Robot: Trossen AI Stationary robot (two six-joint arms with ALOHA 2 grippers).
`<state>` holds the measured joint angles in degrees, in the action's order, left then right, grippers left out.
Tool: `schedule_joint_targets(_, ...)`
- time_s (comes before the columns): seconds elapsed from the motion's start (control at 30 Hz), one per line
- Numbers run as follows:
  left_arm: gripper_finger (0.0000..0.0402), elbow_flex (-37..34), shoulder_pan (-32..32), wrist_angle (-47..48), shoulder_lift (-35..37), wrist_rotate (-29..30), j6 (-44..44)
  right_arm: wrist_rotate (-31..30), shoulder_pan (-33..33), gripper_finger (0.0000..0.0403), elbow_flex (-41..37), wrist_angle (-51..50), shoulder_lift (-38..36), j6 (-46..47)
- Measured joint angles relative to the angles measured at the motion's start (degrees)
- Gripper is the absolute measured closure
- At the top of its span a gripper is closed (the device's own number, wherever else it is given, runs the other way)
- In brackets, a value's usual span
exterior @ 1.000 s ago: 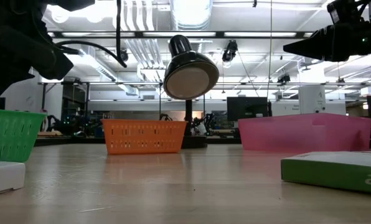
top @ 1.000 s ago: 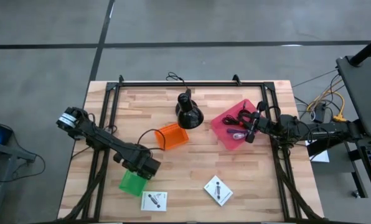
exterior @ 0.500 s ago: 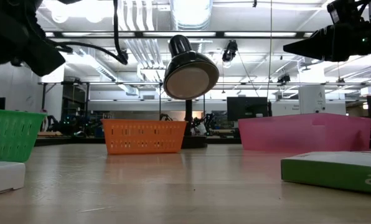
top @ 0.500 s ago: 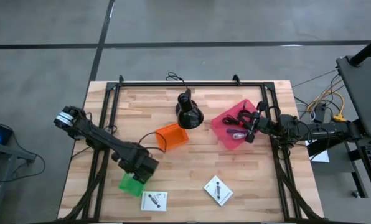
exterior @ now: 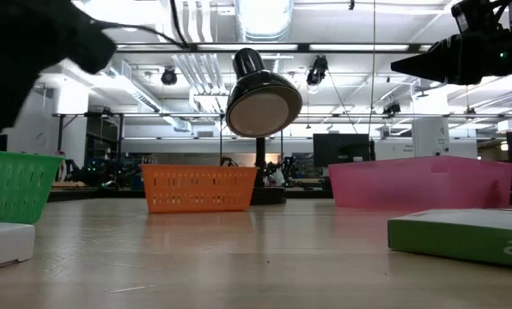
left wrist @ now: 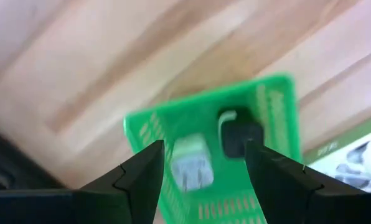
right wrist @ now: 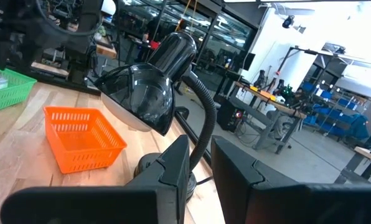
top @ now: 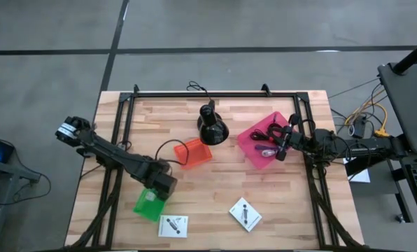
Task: Pick and place items into bin
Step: Put the right white card reader box into the orange bin
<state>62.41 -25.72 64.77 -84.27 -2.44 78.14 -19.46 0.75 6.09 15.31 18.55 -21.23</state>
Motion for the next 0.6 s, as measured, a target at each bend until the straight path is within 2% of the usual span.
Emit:
schedule_joint_targets(0.13,0.0194,1.0,0.0,-1.8,0.0,5.6,-3.8,0.0,0.0,0.0346,0.0,0.0,0.0,0.0)
schedule_joint_targets(0.27,0.0194,1.2,0.0,-7.6,0.0,12.4,-11.8,0.0,0.0,0.0346,0.0,0.0,0.0,0.0)
schedule_joint_targets(0.5,0.0194,0.3,0.1,-25.7,0.0,31.5,-34.6,0.0,0.0,0.0346,0.0,0.0,0.0,0.0)
schedule_joint_targets(0.6,0.0194,-0.3,0.1,-34.4,0.0,36.8,-45.1,0.0,0.0,0.0346,0.0,0.0,0.0,0.0)
